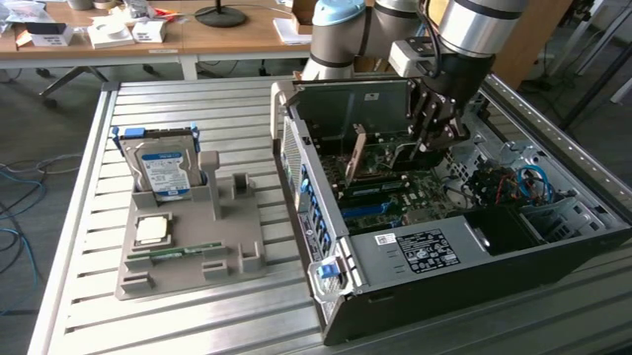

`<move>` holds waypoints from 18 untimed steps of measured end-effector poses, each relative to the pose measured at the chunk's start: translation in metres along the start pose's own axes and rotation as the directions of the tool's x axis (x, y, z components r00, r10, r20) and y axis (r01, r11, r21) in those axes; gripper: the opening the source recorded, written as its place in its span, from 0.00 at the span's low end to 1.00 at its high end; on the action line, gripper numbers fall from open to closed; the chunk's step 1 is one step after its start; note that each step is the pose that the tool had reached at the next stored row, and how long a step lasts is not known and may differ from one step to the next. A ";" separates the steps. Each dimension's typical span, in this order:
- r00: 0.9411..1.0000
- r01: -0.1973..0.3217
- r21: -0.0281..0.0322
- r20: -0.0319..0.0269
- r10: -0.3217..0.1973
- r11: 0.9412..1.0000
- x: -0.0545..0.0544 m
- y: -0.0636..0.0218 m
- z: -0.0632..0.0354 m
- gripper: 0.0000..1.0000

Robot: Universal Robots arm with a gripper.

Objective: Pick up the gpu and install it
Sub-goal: 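Insert the gpu into the slot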

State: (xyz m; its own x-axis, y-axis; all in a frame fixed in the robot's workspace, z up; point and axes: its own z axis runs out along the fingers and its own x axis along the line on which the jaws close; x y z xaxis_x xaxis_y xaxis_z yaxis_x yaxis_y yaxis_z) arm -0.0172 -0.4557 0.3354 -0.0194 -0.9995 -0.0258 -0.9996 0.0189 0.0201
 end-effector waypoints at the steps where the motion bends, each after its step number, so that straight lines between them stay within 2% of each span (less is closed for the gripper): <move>1: 1.000 0.000 0.000 0.000 0.000 1.000 0.000 0.0000 0.0006 0.26; 6: 1.000 0.000 0.001 0.000 0.000 1.000 0.000 0.0005 0.0058 0.26; 18: 1.000 0.000 0.009 0.000 0.000 1.000 0.001 0.0042 0.0214 0.26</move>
State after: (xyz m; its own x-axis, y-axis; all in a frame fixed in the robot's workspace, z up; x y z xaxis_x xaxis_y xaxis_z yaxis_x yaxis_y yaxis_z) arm -0.0218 -0.4557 0.3140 -0.0191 -0.9995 -0.0262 -0.9998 0.0188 0.0111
